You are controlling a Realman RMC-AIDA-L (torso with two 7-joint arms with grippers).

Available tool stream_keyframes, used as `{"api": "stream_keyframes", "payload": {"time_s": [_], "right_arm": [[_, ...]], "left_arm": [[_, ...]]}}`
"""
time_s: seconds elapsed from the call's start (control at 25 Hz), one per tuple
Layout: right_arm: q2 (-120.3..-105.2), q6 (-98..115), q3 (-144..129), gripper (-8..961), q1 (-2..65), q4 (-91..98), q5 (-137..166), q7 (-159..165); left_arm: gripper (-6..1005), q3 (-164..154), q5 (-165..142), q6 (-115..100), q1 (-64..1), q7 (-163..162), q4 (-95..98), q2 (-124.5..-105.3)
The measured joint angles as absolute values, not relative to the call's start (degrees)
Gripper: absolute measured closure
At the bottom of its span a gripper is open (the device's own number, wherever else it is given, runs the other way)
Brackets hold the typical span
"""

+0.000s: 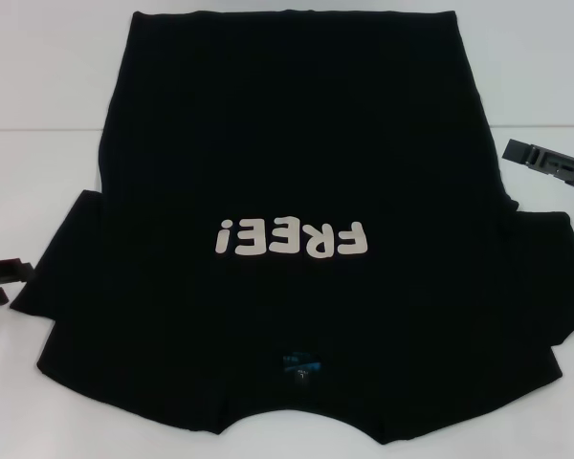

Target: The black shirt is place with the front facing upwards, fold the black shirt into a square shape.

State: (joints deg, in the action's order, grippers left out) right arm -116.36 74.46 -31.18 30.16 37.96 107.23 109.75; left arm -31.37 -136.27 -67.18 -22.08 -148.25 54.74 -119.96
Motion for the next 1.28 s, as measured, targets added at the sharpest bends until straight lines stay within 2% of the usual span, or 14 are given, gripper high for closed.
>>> {"api": "stream_keyframes", "payload": {"time_s": [1.28], "right_arm": [[-116.37,74.2,-31.2,248,30.4,37.9,107.2,109.1]], "left_arm": [[417,-31.6,-138.9,-66.9,-23.7,-149.3,54.0,-120.47]]}}
